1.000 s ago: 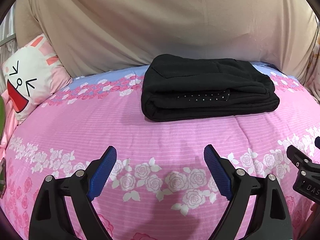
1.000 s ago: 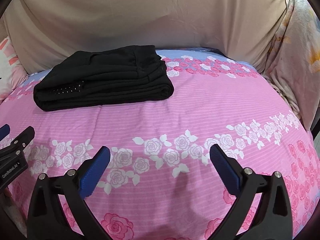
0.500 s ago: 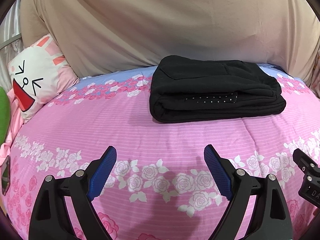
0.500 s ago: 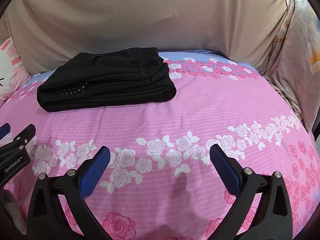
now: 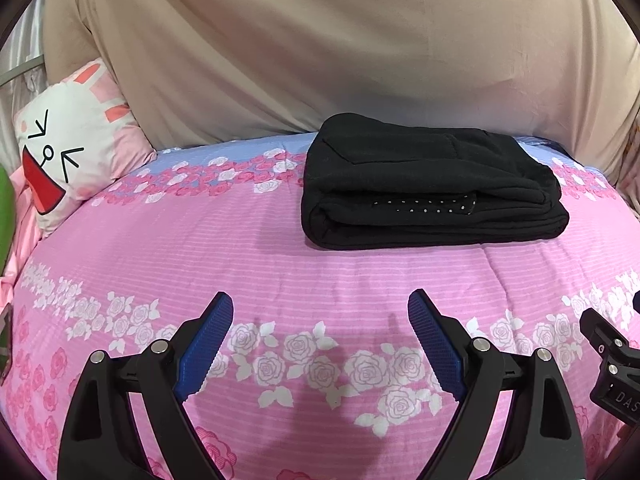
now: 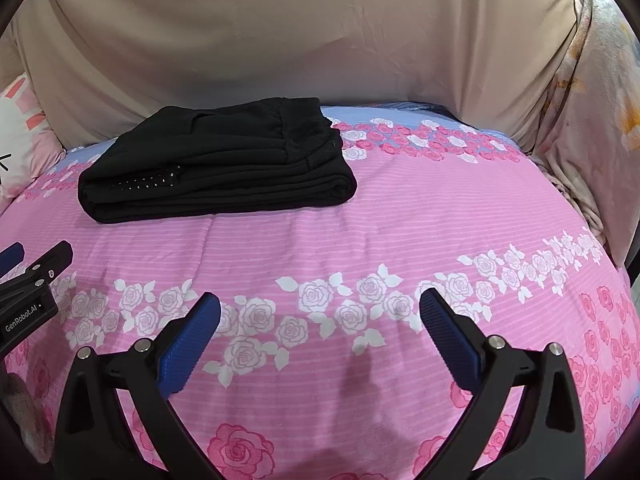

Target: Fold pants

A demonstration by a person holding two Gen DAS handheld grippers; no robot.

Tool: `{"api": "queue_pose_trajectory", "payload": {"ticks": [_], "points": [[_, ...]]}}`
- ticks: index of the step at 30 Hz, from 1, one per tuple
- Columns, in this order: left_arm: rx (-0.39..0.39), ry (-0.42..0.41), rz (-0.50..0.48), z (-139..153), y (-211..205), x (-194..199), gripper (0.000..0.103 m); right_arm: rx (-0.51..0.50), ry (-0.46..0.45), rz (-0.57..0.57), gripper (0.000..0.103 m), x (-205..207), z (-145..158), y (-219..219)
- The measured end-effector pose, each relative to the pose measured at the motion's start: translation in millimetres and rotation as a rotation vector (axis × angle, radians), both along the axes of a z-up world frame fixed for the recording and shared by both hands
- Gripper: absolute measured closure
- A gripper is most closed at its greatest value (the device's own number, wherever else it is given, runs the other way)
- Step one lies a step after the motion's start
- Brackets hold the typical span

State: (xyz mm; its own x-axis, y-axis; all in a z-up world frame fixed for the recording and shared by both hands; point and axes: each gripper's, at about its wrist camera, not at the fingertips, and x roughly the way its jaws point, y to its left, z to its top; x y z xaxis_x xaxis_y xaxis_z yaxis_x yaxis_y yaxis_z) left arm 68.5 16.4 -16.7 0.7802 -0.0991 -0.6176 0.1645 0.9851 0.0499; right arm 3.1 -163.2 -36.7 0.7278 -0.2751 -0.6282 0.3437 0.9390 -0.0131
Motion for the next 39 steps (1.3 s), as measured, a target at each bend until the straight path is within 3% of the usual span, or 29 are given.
{"api": "queue_pose_trajectory", "payload": {"ticks": [29, 39], "points": [[-0.011, 0.016, 0.037, 0, 0, 2, 0.016, 0.004, -0.01, 0.01, 0.005, 3, 2, 3], [0.034, 0.011, 0.015, 0, -8, 0, 0.016, 0.004, -0.011, 0.005, 0.005, 2, 3, 5]]}}
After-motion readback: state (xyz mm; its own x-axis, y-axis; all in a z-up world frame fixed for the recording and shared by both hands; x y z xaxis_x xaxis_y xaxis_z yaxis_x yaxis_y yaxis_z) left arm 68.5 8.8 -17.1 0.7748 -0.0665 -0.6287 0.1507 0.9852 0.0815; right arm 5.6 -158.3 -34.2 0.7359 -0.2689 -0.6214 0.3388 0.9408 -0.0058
